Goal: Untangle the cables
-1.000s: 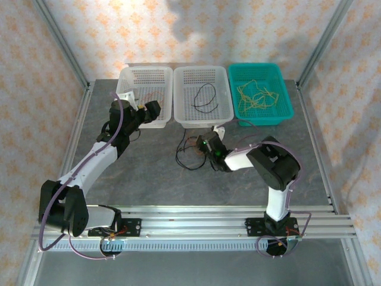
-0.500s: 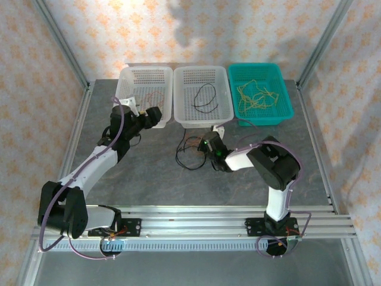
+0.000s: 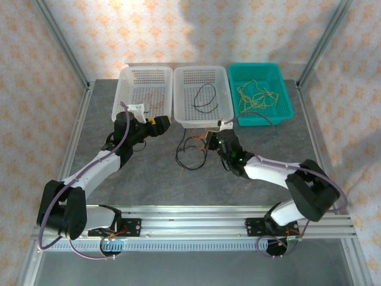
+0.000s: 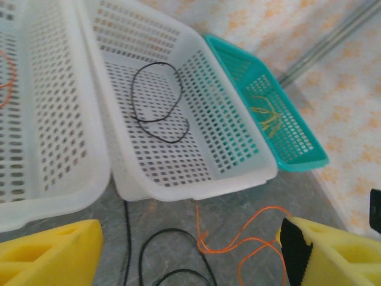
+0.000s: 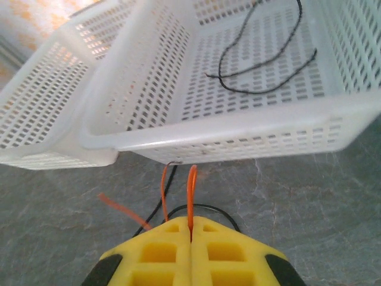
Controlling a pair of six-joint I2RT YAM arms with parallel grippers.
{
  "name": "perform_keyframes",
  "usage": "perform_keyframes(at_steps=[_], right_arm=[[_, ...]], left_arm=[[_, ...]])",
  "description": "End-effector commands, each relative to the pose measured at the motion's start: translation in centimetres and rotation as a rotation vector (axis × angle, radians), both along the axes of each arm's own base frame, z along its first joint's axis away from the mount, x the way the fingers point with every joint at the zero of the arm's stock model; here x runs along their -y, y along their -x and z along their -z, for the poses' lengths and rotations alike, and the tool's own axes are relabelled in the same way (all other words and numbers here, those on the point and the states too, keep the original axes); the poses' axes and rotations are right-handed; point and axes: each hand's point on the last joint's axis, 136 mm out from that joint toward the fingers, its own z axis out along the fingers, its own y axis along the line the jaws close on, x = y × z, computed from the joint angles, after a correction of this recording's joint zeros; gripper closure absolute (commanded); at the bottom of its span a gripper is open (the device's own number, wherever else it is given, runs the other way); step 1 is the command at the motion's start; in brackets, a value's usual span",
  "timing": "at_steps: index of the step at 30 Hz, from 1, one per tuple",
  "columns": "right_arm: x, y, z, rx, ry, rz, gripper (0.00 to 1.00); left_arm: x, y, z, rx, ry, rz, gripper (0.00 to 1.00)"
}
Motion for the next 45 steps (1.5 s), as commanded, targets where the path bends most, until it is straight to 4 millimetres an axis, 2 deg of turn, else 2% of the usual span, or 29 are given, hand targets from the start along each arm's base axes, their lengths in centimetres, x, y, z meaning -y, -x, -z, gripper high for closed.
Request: perform_keyframes(at_steps=[1, 5, 9, 14, 18, 20, 25, 32, 43, 45], right_arm=[[0.3, 0.8, -2.6, 0.052, 0.101, -0.073, 1.00], [-0.7, 1.5, -6.3, 0.087, 0.137, -0.206, 1.00], [-1.9, 2.5, -9.1, 0.118, 0.195, -0.343, 1.00], [-3.7, 4.2, -12.1, 0.118, 0.182, -0.586, 1.00], [-4.3, 4.7, -14.1, 0.142, 0.197, -0.663, 1.00], [-4.5, 5.0, -14.7, 0.146, 0.200, -0.694, 1.00], [-5.0, 5.7, -15.9, 0.148, 0.195, -0.752, 1.00], [-5.4, 6.8, -16.1, 0.134, 0.188, -0.818, 1.00], [-5.5, 7.2, -16.1, 0.134, 0.182, -0.836, 1.00], [-5.5, 7.4, -16.2, 0.138, 0.178, -0.843, 1.00]], left_arm=[[2.0, 0.7, -2.6, 0.131, 0.006, 0.127, 0.20], [3.5, 1.5, -4.9, 0.215, 0.024, 0.232, 0.19], [5.0, 2.6, -7.0, 0.285, 0.012, 0.361, 0.20], [6.4, 4.2, -8.7, 0.364, -0.042, 0.518, 0.23], [7.5, 5.4, -9.1, 0.381, -0.060, 0.639, 0.26], [8.4, 6.4, -8.5, 0.374, -0.083, 0.713, 0.29], [10.3, 7.8, -7.7, 0.376, -0.126, 0.799, 0.29], [11.0, 7.1, -7.5, 0.365, -0.107, 0.804, 0.30], [12.3, 7.6, -7.8, 0.349, -0.049, 0.882, 0.47], [12.5, 7.5, -7.7, 0.346, -0.048, 0.884, 0.57]])
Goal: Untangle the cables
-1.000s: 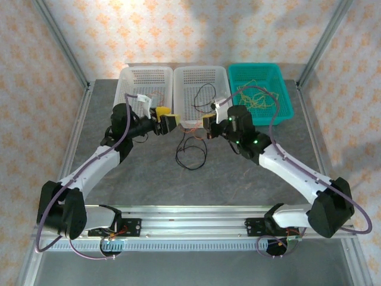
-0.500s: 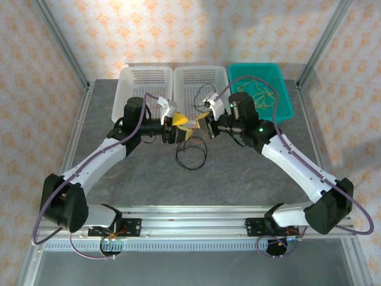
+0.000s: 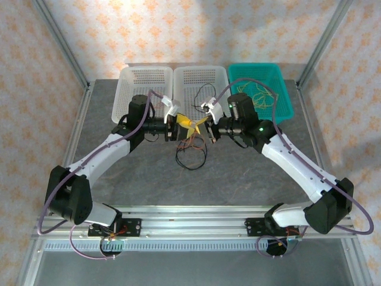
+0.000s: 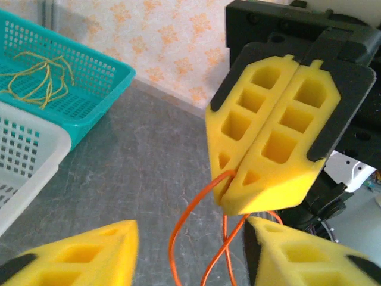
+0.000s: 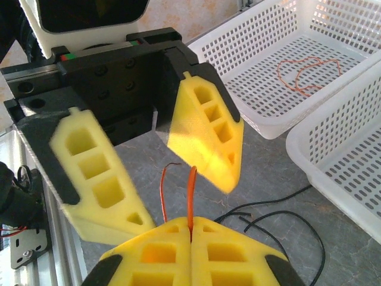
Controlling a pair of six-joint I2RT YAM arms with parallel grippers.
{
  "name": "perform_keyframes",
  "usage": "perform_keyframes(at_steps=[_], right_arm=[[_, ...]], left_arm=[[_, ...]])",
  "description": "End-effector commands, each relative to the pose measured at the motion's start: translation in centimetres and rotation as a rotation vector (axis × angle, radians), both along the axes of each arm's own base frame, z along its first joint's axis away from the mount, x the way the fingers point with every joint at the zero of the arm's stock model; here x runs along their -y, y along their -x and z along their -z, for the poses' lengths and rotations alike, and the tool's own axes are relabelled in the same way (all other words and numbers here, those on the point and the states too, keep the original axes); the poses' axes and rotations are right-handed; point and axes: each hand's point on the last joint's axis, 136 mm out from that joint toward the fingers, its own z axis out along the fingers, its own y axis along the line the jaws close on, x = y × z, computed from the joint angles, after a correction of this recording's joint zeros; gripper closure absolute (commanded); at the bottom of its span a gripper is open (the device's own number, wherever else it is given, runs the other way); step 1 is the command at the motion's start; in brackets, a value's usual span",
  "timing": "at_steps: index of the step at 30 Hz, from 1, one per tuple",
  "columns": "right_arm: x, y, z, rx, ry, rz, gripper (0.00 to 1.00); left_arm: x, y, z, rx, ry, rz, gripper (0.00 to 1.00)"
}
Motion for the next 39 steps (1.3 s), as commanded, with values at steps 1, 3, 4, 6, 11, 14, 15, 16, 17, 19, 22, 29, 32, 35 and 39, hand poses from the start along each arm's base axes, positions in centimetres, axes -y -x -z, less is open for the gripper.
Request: perform_keyframes(at_steps=[1, 3, 4, 6, 11, 14, 15, 16, 17, 19, 22, 29, 32, 35, 39], right_arm=[[-0.2, 0.3, -1.7, 0.033, -0.026, -0.027, 1.00], [0.0, 0.1, -1.8, 0.035, -0.024, -0.010, 1.00], [0.1, 0.0, -1.8, 0.038, -0.024, 0.000, 1.00], [0.3, -0.2, -2.0, 0.047, -0.030, 0.020, 1.00], [0.8, -0.8, -2.6, 0.071, -0.045, 0.073, 1.00], [1.2, -1.4, -3.4, 0.103, -0.069, 0.126, 1.00], [1.4, -1.7, -3.7, 0.114, -0.079, 0.148, 0.93], [1.6, -2.0, -4.0, 0.124, -0.090, 0.168, 0.83], [1.8, -2.2, -4.5, 0.139, -0.108, 0.192, 0.70], [2.3, -2.7, -5.3, 0.161, -0.141, 0.247, 0.55], [3.3, -3.5, -5.7, 0.186, -0.177, 0.332, 0.49], [5.5, -5.7, -2.5, 0.149, -0.174, 0.533, 0.42], [6.3, -6.4, -0.2, 0.098, -0.153, 0.609, 0.41], [6.8, -6.7, 2.7, 0.051, -0.119, 0.676, 0.41], [6.7, -6.3, 6.3, 0.004, -0.062, 0.730, 0.41]], left_arm=[[0.8, 0.3, -1.6, 0.047, 0.032, 0.054, 0.63], [0.8, 0.2, -1.7, 0.049, 0.035, 0.050, 0.75], [0.8, 0.0, -1.8, 0.052, 0.037, 0.045, 0.82], [0.8, -0.3, -1.8, 0.051, 0.037, 0.030, 0.94], [0.4, -1.8, -2.3, 0.062, 0.037, -0.051, 1.00], [-0.7, -3.2, -3.2, 0.079, 0.051, -0.145, 1.00], [-1.2, -3.8, -3.5, 0.082, 0.059, -0.185, 1.00], [-1.7, -4.3, -3.8, 0.081, 0.068, -0.214, 1.00], [-2.2, -4.8, -4.1, 0.082, 0.079, -0.249, 1.00], [-3.3, -6.0, -4.6, 0.080, 0.091, -0.318, 1.00], [-5.3, -8.0, -5.1, 0.078, 0.106, -0.431, 1.00], [-12.6, -14.3, -5.4, 0.056, 0.048, -0.808, 1.00], [-15.8, -17.1, -4.4, 0.031, -0.035, -0.984, 1.00], [-18.2, -19.5, -2.7, -0.024, -0.077, -1.089, 1.00], [-20.9, -22.3, -0.1, -0.111, -0.092, -1.186, 1.00]])
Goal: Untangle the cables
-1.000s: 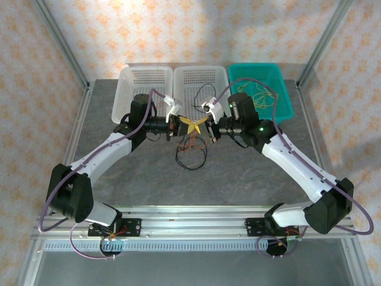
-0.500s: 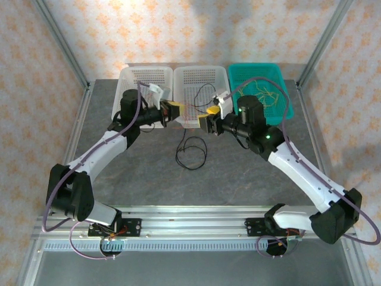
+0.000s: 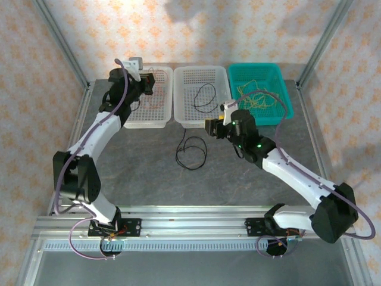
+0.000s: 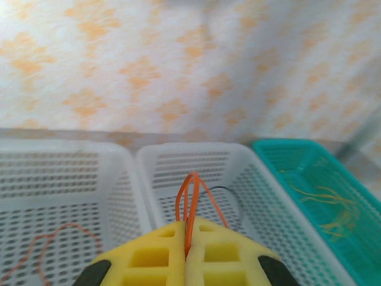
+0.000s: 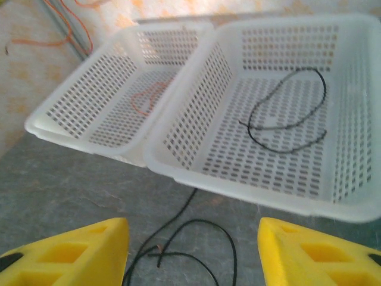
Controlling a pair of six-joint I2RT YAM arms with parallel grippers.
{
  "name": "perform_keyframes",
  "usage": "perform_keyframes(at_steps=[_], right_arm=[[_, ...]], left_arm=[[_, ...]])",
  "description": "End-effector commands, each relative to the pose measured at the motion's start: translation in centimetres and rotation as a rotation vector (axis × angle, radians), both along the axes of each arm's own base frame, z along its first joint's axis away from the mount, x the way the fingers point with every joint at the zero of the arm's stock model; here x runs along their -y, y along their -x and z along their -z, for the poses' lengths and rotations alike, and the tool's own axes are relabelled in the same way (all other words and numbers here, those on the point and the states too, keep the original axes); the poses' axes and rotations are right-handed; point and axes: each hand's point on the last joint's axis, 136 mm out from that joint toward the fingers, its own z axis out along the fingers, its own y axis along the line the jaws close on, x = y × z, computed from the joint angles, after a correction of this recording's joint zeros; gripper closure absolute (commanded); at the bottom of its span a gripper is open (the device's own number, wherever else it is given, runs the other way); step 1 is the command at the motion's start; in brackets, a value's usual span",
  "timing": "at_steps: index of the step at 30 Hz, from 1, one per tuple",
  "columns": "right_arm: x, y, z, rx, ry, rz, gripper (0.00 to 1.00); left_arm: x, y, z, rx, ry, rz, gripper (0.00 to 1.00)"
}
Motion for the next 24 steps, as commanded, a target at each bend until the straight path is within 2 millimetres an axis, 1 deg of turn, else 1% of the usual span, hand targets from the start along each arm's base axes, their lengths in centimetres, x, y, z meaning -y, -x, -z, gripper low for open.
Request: perform_keyframes(at_steps=[1, 6, 10, 11, 13, 16, 20, 22, 24], right_arm=[[0.3, -0.2, 1.9, -0.025, -0.001, 0.098, 0.41], [-0.2, 0.5, 5.7, -0.106, 0.027, 0.124, 0.42], [0.4, 0.9, 8.3, -0.169, 0.045, 0.167, 0.42], [0.5, 1.0, 8.9, -0.184, 0.051, 0.174, 0.42], [0.7, 1.2, 9.9, -0.207, 0.060, 0.181, 0.42], [0.7, 1.4, 11.1, -0.233, 0.075, 0.176, 0.42], [0.4, 1.5, 13.0, -0.276, 0.119, 0.162, 0.42], [0.0, 1.4, 13.7, -0.299, 0.137, 0.153, 0.42], [-0.4, 1.4, 14.5, -0.317, 0.163, 0.143, 0.42]], left_arm=[[-3.3, -2.1, 3.7, -0.116, 0.009, -0.142, 1.00], [-4.1, -4.7, 7.0, -0.176, 0.006, -0.180, 1.00], [-4.9, -6.1, 9.5, -0.227, -0.009, -0.228, 1.00], [-4.9, -6.5, 10.6, -0.251, -0.010, -0.227, 1.00], [-4.7, -7.0, 11.6, -0.279, -0.013, -0.216, 1.00], [-4.7, -7.3, 12.4, -0.297, -0.008, -0.217, 0.77], [-4.8, -6.8, 12.3, -0.298, -0.004, -0.226, 0.52], [-4.9, -6.3, 11.7, -0.288, -0.002, -0.229, 0.43], [-4.9, -5.4, 11.0, -0.274, 0.005, -0.225, 0.39]])
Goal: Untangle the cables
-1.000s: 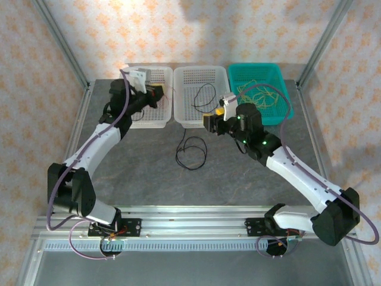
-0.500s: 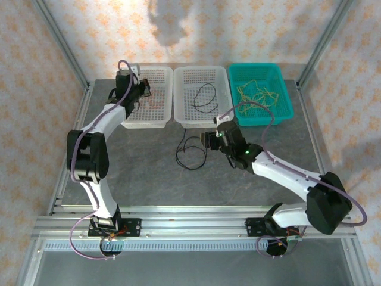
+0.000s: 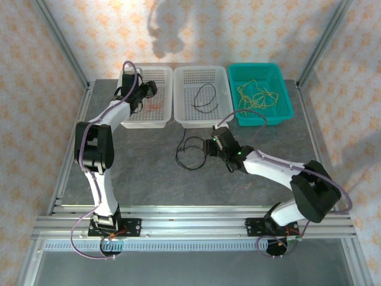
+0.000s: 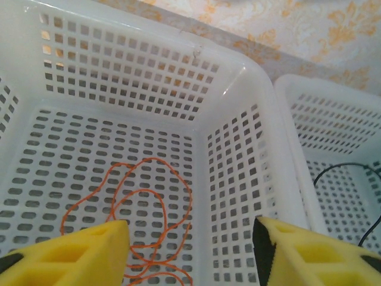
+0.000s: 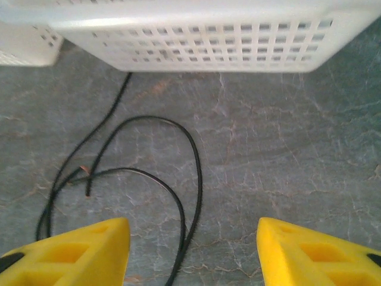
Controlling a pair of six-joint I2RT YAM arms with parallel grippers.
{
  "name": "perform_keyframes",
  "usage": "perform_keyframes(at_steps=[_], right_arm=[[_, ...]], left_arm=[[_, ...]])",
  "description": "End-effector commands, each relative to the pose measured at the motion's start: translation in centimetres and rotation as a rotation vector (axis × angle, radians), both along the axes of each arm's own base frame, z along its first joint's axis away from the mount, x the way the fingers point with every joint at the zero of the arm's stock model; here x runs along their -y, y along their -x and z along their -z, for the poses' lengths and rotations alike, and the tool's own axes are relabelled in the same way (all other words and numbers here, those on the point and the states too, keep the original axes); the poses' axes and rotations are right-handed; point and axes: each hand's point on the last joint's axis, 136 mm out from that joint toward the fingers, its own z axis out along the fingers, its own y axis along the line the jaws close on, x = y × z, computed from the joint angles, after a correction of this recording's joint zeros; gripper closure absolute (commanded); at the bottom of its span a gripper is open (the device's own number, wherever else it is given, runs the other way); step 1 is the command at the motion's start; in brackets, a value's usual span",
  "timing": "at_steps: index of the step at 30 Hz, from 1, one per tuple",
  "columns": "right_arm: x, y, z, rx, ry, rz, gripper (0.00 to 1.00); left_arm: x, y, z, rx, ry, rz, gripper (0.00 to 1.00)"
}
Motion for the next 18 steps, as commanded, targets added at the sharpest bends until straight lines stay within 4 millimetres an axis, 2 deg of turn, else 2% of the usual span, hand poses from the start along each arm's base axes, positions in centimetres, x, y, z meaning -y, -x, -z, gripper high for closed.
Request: perform_keyframes(at_steps=[1, 5, 10, 18], right_arm=[[-0.7, -0.1, 0.8, -0.025, 0.035, -0.009, 0.42], [-1.1, -0.3, 2.3, -0.056, 0.077, -0.014, 0.43], [-1.4, -0.7, 4.1, -0.095, 0.128, -0.005, 0.48], [-1.1, -1.2, 6.4, -0.158, 0.198, 0.053, 0.54]], left_arm=[[-0.2, 1.8, -4.0, 0.074, 0.008, -0.006, 0.38], [0.9, 4.5, -5.9, 0.118, 0.025, 0.027, 0.37], [2.5, 8.8, -6.4, 0.142, 0.042, 0.062, 0.37], [4.2, 14.7, -4.7, 0.120, 0.041, 0.090, 0.38]])
